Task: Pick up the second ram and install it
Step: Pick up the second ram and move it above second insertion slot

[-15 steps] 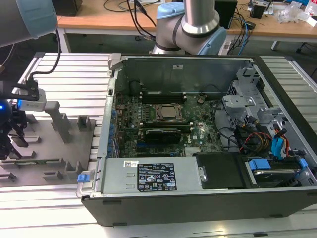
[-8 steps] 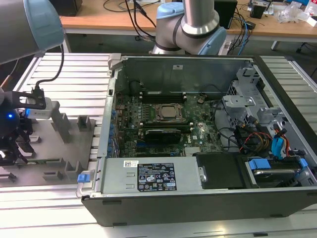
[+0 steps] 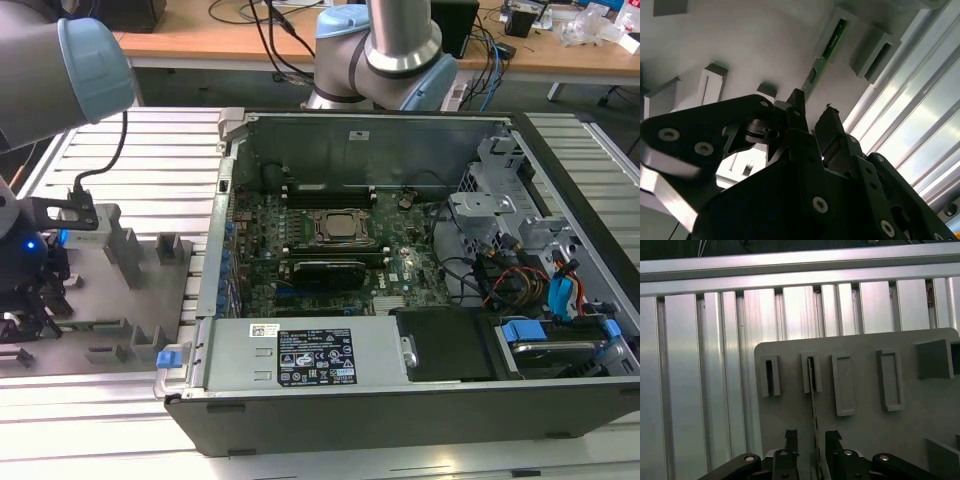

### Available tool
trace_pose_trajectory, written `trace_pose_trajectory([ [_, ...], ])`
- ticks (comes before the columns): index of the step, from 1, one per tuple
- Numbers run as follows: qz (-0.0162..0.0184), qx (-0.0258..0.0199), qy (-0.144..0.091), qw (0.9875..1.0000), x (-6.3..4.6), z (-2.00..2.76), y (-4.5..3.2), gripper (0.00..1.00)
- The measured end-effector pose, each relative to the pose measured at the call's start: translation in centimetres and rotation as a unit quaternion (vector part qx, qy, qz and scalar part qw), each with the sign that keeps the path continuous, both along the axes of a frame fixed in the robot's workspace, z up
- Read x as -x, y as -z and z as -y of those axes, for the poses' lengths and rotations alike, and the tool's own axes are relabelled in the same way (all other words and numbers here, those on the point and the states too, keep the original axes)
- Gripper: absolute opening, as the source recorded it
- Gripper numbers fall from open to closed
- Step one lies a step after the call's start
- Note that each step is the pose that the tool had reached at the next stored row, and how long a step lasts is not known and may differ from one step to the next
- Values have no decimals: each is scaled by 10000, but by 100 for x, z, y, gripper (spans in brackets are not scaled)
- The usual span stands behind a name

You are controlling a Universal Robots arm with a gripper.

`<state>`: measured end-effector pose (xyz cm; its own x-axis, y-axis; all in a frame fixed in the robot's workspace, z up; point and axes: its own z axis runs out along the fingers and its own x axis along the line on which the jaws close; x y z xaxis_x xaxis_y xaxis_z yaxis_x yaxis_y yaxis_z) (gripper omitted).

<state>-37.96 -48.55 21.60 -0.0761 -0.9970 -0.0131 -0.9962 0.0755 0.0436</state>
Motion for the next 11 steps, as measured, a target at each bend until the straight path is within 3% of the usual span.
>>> trace_pose_trajectory([
  [2, 0, 0, 0, 10000, 13, -33, 30, 36],
  [5, 1, 0, -1, 10000, 60, -37, 119, 36],
  [10, 1, 0, -1, 10000, 60, -38, 126, 36],
  [11, 1, 0, -1, 10000, 60, -38, 127, 28],
])
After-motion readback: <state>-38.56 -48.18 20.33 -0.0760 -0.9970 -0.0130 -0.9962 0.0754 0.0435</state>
